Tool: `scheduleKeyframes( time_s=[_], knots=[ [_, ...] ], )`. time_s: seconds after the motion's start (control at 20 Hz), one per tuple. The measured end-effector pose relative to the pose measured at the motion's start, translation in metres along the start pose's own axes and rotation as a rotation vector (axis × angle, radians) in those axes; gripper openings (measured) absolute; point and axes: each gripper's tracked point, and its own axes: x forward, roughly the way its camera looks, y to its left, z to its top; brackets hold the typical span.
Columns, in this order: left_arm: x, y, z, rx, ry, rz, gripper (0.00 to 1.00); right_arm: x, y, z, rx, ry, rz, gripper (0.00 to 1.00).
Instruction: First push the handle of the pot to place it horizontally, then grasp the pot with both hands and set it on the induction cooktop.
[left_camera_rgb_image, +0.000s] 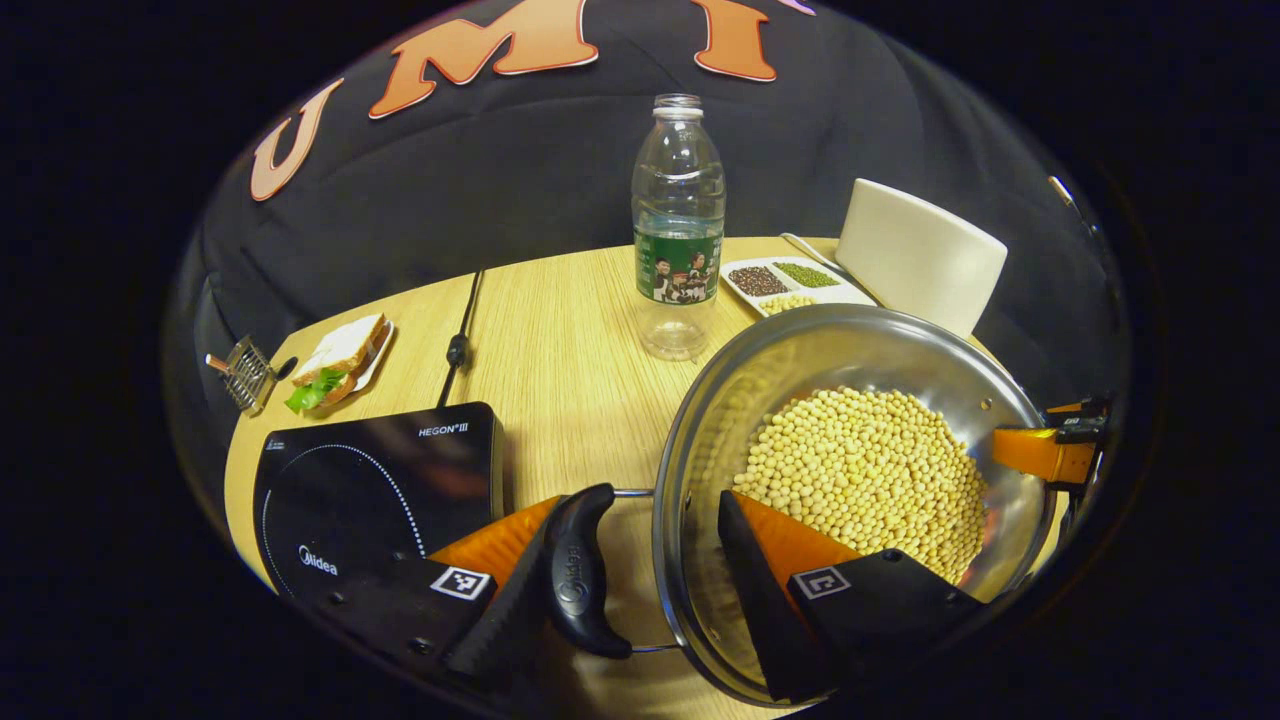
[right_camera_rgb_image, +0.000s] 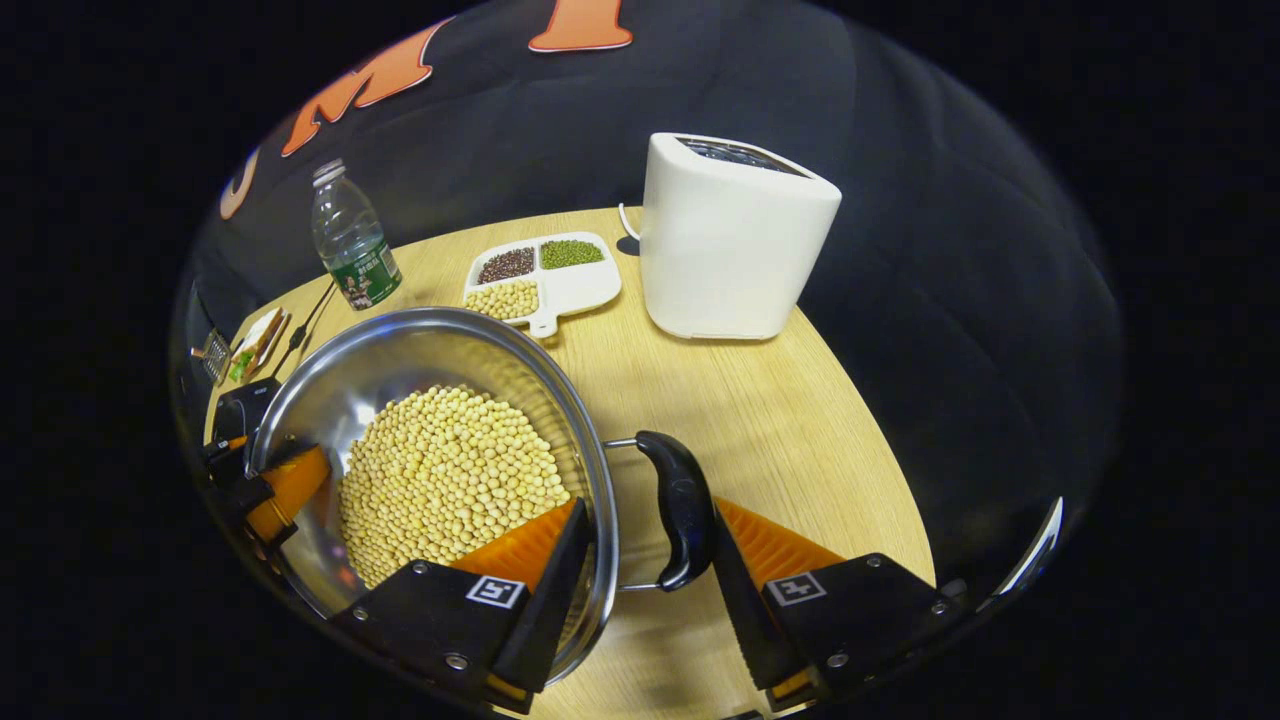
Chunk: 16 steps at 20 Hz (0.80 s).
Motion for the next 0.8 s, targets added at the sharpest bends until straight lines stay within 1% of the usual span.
scheduleKeyframes(
  time_s=[0.05, 0.15, 0.2, 0.25, 0.4, 0.55, 0.6, 0.65, 0.8],
  knots=[
    [0.002, 0.002, 0.000, 0.004, -0.005, 0.011, 0.95, 0.001, 0.000, 0.000, -0.004, -0.010, -0.005, 0.73],
    [0.003, 0.004, 0.003, 0.025, -0.031, 0.031, 0.93, 0.000, 0.001, -0.001, -0.007, -0.019, -0.002, 0.73],
    [0.006, 0.004, 0.003, 0.029, -0.031, 0.038, 0.89, -0.001, 0.001, -0.001, -0.006, -0.019, 0.000, 0.71],
    [0.005, 0.004, 0.004, 0.022, -0.043, 0.040, 0.90, 0.000, 0.002, 0.000, 0.001, -0.024, 0.000, 0.70],
    [0.006, 0.005, 0.007, 0.009, -0.070, 0.036, 0.88, -0.001, 0.002, 0.000, 0.008, -0.055, -0.007, 0.65],
    [0.007, 0.004, 0.013, 0.025, -0.094, 0.040, 0.85, -0.004, 0.002, 0.001, 0.001, -0.079, -0.013, 0.63],
    [0.007, 0.004, 0.012, 0.022, -0.092, 0.042, 0.82, -0.004, 0.002, 0.001, 0.004, -0.081, -0.011, 0.62],
    [0.006, 0.003, 0.013, 0.018, -0.101, 0.039, 0.84, -0.004, 0.002, 0.001, 0.004, -0.088, -0.009, 0.61],
    [0.000, 0.004, 0.016, 0.018, -0.114, 0.047, 0.82, -0.008, 0.001, 0.003, -0.007, -0.111, -0.007, 0.60]
  ],
)
